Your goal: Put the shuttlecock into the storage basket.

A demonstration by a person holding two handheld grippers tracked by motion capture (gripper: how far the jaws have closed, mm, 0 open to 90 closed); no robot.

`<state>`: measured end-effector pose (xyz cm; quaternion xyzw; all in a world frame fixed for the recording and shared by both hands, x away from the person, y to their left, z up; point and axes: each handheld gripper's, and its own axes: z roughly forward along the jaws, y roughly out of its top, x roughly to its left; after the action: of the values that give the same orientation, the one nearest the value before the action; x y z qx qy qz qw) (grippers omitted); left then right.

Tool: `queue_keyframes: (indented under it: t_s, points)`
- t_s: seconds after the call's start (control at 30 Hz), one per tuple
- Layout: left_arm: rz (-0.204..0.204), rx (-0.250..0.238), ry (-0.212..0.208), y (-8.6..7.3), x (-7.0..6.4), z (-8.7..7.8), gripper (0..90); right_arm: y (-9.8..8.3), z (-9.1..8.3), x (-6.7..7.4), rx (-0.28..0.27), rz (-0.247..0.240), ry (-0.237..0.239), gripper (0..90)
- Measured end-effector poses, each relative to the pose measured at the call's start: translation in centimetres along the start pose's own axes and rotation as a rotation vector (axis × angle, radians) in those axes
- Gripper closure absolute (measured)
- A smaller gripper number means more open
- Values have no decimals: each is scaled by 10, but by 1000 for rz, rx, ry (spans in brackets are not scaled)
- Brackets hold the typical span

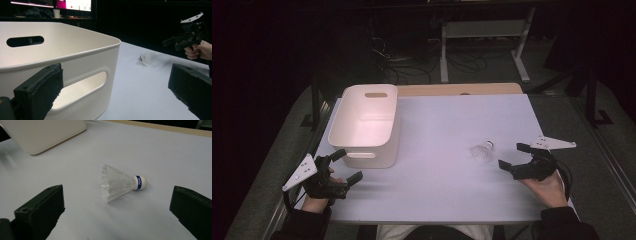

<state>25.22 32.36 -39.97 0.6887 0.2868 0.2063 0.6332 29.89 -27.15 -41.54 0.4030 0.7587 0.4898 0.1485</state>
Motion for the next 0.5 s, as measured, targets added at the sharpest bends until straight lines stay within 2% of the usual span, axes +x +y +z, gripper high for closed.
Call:
queue_keyframes:
  t_s: [0.5]
  points:
    - [3,1,-2,0,0,0,0,1,0,3,5,-22,1,0]
